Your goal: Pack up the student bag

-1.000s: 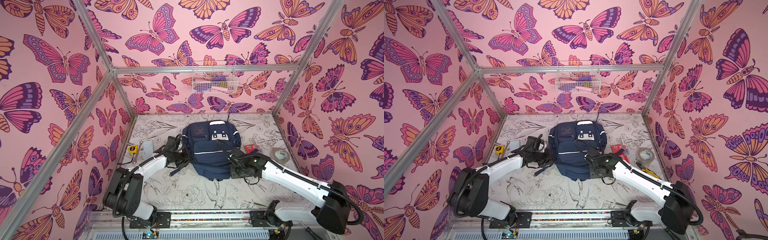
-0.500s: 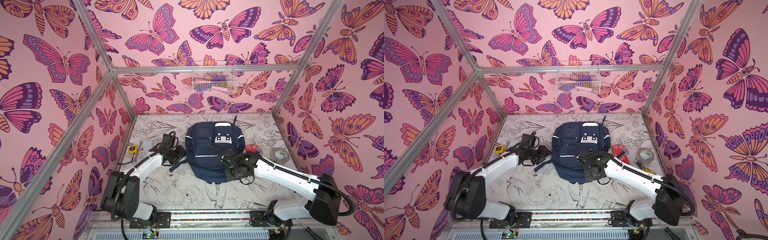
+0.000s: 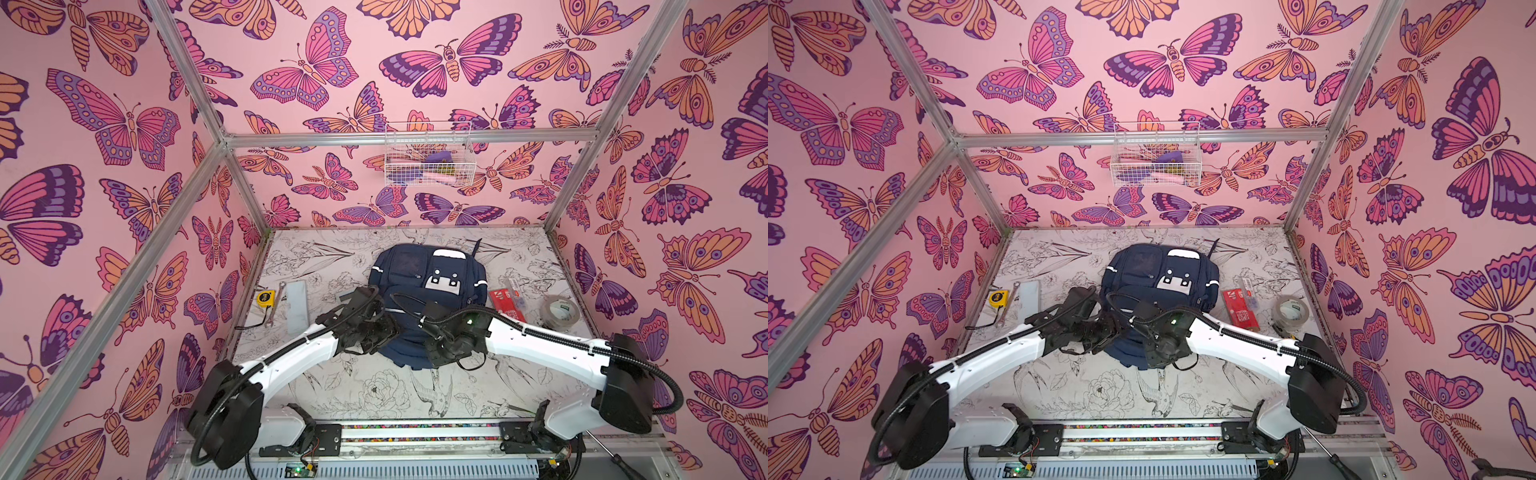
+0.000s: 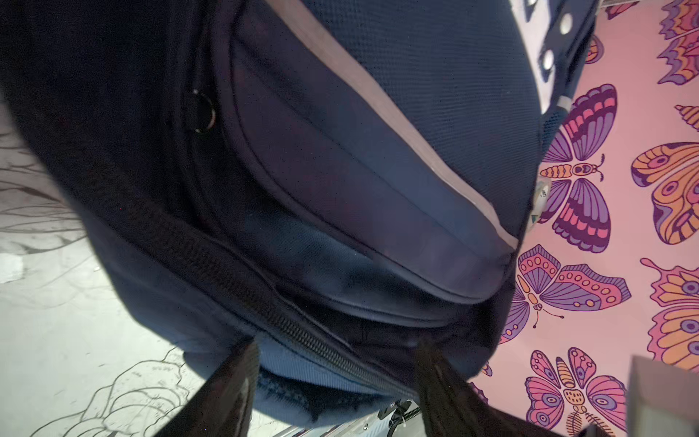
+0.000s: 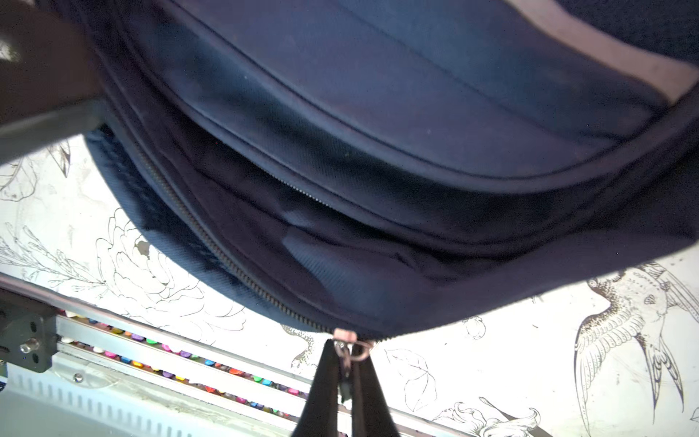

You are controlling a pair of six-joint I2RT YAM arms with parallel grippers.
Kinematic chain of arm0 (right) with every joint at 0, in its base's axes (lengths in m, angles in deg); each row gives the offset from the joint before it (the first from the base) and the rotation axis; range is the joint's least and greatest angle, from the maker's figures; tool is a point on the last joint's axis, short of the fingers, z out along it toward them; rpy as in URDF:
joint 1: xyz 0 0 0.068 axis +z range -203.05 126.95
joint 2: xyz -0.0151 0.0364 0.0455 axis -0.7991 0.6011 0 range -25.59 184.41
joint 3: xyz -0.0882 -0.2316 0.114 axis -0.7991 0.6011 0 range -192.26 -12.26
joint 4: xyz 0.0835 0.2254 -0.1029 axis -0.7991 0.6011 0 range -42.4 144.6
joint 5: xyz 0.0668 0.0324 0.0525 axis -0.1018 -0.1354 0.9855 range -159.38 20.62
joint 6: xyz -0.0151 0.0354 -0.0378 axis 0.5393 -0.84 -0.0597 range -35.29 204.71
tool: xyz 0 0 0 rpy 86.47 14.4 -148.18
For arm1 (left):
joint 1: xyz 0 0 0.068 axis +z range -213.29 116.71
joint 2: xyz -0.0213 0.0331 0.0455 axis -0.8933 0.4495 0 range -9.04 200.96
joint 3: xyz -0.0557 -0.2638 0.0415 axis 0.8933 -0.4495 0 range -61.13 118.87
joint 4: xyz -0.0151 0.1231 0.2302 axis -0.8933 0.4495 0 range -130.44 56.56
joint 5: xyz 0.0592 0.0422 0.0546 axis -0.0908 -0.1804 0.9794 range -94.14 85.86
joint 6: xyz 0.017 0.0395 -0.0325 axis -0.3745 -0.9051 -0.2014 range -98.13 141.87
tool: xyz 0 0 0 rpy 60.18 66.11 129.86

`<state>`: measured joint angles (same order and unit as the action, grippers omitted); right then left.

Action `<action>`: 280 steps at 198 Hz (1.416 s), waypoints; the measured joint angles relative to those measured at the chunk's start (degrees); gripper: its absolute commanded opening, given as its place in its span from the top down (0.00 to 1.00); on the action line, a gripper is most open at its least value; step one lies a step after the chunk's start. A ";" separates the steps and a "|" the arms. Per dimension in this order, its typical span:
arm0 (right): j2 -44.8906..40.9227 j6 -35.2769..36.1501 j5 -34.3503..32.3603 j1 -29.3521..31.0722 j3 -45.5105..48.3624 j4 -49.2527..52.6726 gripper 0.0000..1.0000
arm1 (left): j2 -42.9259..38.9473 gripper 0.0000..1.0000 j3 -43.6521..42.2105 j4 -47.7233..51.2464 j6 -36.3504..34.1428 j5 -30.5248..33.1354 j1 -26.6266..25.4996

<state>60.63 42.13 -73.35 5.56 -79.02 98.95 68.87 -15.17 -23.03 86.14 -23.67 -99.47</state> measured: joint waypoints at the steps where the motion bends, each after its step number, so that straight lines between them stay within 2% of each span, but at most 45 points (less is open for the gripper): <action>1: 0.00 -0.04 -0.02 0.00 0.00 0.00 1.00 | 0.11 0.38 0.02 -0.09 0.02 -0.04 0.00; 25: -0.11 -0.76 -0.04 0.04 0.20 -0.28 1.00 | 3.28 0.46 0.52 -1.92 1.14 -0.76 -0.37; 54: -0.39 -1.09 -0.20 0.04 0.94 -0.83 1.00 | 5.68 0.67 0.39 -2.49 1.42 -1.20 -0.37; 71: -0.57 -1.09 -0.31 0.04 1.31 -0.87 1.00 | 5.81 0.71 0.02 -2.60 1.66 -1.66 -0.20; 79: -0.79 -1.09 -0.42 0.04 1.55 -0.98 1.00 | 5.81 0.68 0.02 -2.67 1.66 -1.92 -0.09; 111: -1.84 -1.11 -0.96 0.04 1.70 -1.03 1.00 | 5.22 0.44 0.02 -4.04 2.60 -4.26 0.46; 133: -2.08 -1.11 -1.18 0.04 1.73 -1.03 1.00 | 2.01 0.35 -0.04 -3.87 3.58 -5.42 0.55; 166: -2.08 -1.09 -1.31 0.07 1.75 -1.66 1.00 | -2.80 0.30 -0.94 -3.76 6.03 -7.43 0.15; 210: -3.06 -1.01 -1.38 0.37 3.21 -4.87 1.00 | 1.84 0.32 -0.76 -3.76 9.33 -9.05 -2.21; 244: -3.37 -0.87 -1.49 0.37 4.07 -7.23 1.00 | 4.31 0.45 0.50 -3.72 10.25 -9.44 -2.73; 252: -3.65 -0.85 -1.49 0.37 4.39 -7.78 1.00 | 4.68 0.54 0.70 -3.74 10.51 -9.42 -2.71; 266: -4.28 -0.85 -1.53 0.37 5.03 -8.59 1.00 | 5.77 0.78 0.76 -3.89 10.97 -9.53 -2.43; 280: -4.50 -0.83 -1.79 0.37 5.18 -8.72 1.00 | 7.23 0.92 0.74 -4.07 11.26 -9.90 -2.12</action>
<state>56.12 41.29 -75.14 5.93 -73.84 90.23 76.10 -14.43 -27.09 97.40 -33.57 -101.59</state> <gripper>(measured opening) 0.093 0.185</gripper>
